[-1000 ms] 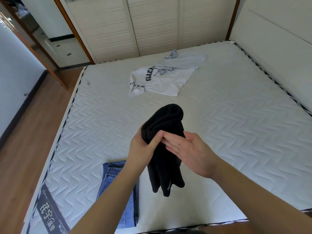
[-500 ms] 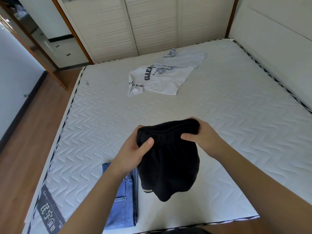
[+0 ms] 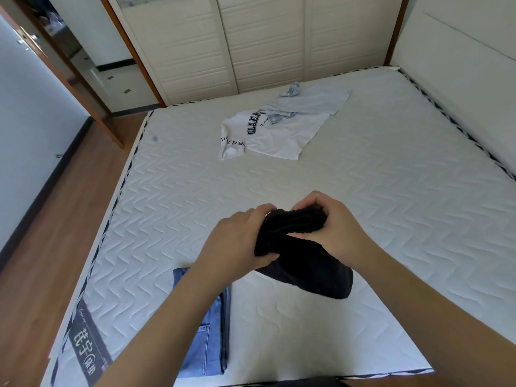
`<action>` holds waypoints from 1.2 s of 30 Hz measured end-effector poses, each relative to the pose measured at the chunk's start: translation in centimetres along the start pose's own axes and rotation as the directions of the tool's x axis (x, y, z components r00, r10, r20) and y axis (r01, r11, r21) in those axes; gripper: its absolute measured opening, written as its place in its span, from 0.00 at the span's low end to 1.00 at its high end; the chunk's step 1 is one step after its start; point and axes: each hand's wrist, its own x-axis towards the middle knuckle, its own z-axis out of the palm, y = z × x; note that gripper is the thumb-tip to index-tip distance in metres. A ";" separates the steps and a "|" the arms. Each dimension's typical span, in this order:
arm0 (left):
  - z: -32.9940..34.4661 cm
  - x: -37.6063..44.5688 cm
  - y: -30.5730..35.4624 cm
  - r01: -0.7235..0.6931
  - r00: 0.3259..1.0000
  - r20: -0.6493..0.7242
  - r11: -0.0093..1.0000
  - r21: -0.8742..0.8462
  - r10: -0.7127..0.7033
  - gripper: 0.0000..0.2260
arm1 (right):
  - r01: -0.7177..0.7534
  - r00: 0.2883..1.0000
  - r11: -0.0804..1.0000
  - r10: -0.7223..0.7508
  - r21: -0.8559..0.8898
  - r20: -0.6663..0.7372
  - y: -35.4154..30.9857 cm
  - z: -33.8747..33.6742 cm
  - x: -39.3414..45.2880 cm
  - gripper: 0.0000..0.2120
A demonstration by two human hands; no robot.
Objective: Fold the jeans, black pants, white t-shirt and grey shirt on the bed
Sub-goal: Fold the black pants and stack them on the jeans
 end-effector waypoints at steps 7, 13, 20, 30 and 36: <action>1.5 0.8 0.3 0.171 0.983 0.110 0.962 -0.215 -0.150 0.20 | -0.061 0.994 0.985 0.046 0.163 0.094 1.0 -1.7 0.1 0.17; -0.5 2.4 -0.4 0.289 0.916 0.385 0.853 -0.435 -0.114 0.11 | -0.132 0.990 0.987 0.127 0.087 0.055 2.6 -2.4 0.4 0.21; -4.5 2.6 -0.2 0.411 0.892 0.440 0.599 -0.688 -0.107 0.08 | -0.410 0.905 0.910 0.398 0.062 0.151 10.2 -2.8 -2.5 0.16; -8.1 1.4 -0.2 0.303 0.899 0.438 0.694 -0.653 0.020 0.08 | -0.703 0.701 0.637 0.694 0.314 0.161 17.3 -0.2 -5.1 0.34; -10.9 1.8 -0.1 0.253 0.903 0.426 0.745 -0.617 0.046 0.14 | -0.668 0.724 0.653 0.681 0.357 0.109 16.9 0.8 -3.7 0.31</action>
